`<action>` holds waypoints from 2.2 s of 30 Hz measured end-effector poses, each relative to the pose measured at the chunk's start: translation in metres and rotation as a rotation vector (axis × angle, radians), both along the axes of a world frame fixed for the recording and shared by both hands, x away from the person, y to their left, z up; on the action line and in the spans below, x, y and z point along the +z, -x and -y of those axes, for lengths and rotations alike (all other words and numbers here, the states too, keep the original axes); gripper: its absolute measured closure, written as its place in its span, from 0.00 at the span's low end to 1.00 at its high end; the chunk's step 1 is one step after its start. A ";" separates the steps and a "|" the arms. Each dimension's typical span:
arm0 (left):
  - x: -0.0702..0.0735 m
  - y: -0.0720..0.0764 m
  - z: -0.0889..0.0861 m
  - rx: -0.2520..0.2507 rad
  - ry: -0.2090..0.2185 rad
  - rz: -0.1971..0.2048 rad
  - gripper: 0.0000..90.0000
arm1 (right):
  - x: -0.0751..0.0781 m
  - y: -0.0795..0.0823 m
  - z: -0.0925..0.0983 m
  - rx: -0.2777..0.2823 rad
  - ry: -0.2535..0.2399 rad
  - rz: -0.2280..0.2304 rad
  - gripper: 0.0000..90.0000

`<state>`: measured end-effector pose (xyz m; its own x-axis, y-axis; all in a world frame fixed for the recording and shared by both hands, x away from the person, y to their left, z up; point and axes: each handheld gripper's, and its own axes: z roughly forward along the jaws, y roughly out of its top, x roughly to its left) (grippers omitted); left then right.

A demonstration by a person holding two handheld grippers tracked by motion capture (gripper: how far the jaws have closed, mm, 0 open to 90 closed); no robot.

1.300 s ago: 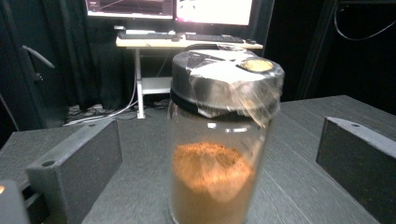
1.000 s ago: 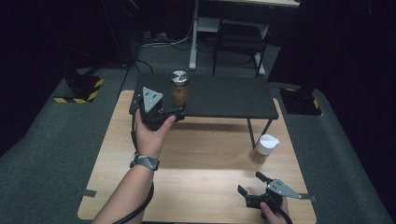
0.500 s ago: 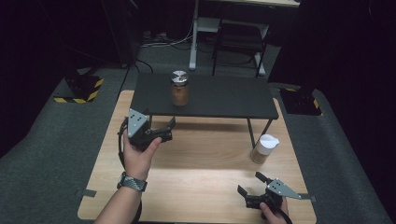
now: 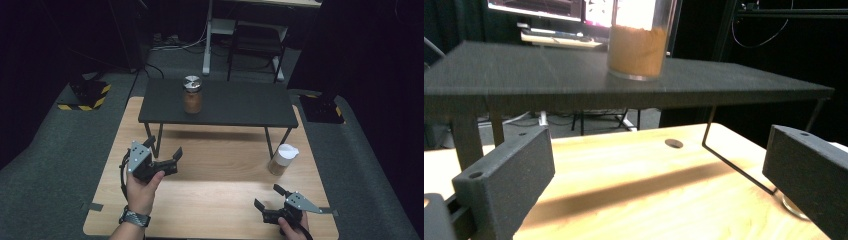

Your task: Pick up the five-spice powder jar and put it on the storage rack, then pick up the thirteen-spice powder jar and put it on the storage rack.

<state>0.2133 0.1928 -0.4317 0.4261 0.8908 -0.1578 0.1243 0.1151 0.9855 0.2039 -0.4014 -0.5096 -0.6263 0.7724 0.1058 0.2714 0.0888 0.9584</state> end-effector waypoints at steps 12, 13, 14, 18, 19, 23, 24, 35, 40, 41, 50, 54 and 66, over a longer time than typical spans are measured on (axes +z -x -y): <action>-0.040 0.019 -0.006 -0.053 -0.023 -0.071 0.00 | 0.000 0.000 -0.001 0.001 0.003 0.001 0.00; -0.043 0.020 -0.006 -0.057 -0.026 -0.078 0.00 | 0.000 0.000 -0.001 0.001 0.002 0.000 0.00; -0.046 0.021 -0.006 -0.061 -0.032 -0.090 0.00 | 0.000 0.000 -0.001 0.001 0.002 0.000 0.00; -0.056 0.025 -0.006 -0.071 -0.043 -0.125 0.00 | 0.000 0.001 -0.001 0.002 0.004 0.001 0.00; -0.061 0.027 -0.006 -0.069 -0.048 -0.142 0.00 | 0.001 0.001 -0.001 0.003 0.007 0.001 0.00; -0.069 0.030 -0.008 -0.066 -0.055 -0.159 0.00 | 0.000 0.001 -0.002 0.000 0.009 0.004 0.00; -0.074 0.031 -0.009 -0.063 -0.055 -0.176 0.00 | 0.001 0.002 -0.002 -0.001 0.008 0.003 0.00; -0.080 0.042 -0.002 -0.043 -0.157 -0.220 0.01 | 0.002 0.000 -0.003 0.000 0.014 -0.002 0.00; -0.080 0.043 -0.002 -0.061 -0.171 -0.224 0.01 | 0.003 0.001 -0.006 -0.010 0.026 -0.003 0.00; -0.079 0.043 -0.002 -0.064 -0.177 -0.226 0.00 | 0.003 0.002 -0.006 -0.010 0.024 -0.006 0.00; -0.078 0.044 0.003 -0.041 -0.188 -0.233 0.01 | 0.004 0.002 -0.008 -0.010 0.036 -0.005 0.00; -0.078 0.045 0.001 -0.050 -0.185 -0.228 0.01 | 0.005 0.003 -0.009 -0.015 0.039 -0.009 0.00; -0.078 0.042 -0.003 -0.063 -0.165 -0.240 0.00 | 0.006 0.002 -0.010 -0.036 0.027 -0.029 0.00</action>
<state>0.1708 0.1955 -0.5101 0.4496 0.8857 -0.1157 0.3576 -0.0598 0.9319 0.2024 -0.3910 -0.5038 -0.5948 0.7973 0.1026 0.3029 0.1041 0.9473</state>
